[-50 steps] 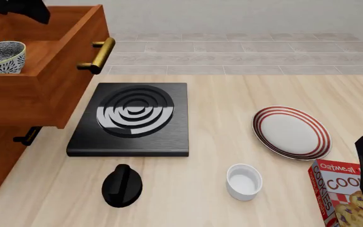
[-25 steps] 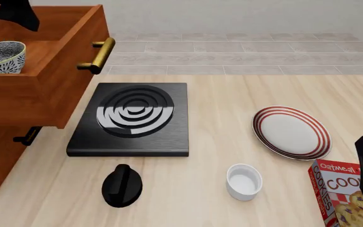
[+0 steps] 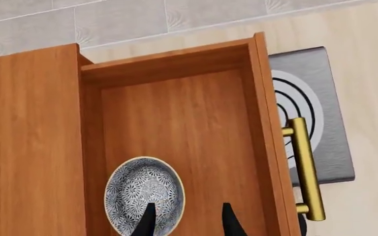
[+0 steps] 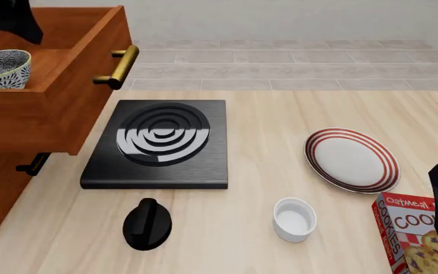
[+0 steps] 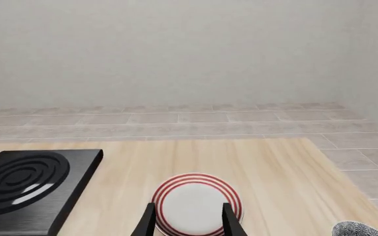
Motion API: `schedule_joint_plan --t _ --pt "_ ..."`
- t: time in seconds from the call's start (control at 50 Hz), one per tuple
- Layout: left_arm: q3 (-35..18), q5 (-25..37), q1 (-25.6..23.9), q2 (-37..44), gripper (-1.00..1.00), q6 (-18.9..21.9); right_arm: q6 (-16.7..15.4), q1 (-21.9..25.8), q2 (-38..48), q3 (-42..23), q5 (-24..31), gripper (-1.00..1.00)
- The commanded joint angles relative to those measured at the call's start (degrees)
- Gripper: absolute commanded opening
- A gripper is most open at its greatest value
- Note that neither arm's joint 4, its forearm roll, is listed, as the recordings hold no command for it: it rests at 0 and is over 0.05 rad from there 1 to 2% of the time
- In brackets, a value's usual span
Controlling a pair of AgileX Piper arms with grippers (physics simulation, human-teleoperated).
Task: Pick the akita bowl in the top layer of the wooden cabinet and place it on the plate.
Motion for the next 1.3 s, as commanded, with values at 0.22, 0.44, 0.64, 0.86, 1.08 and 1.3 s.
schedule_joint_plan --t 0.22,0.44,0.64,0.86,1.08,1.3 --pt "2.99 -1.35 0.65 1.00 1.00 -0.35 -0.01 -0.03 0.01 -0.01 -0.04 1.00" --pt "4.80 -2.92 1.31 1.33 1.00 -0.51 0.06 -0.10 -0.04 0.04 -0.01 1.00" --pt "5.59 -3.76 2.01 1.49 1.00 -0.47 0.10 -0.10 -0.02 0.04 -0.02 1.00" --pt "7.54 -5.04 1.87 1.24 1.00 -1.20 0.10 -0.12 -0.03 0.09 -0.03 1.00" --pt "9.65 -6.33 1.26 0.80 1.00 -2.20 0.05 -0.12 -0.02 0.02 0.04 1.00" --pt "11.29 -7.27 1.10 0.38 1.00 -2.70 0.04 -0.10 0.03 0.10 -0.02 1.00"
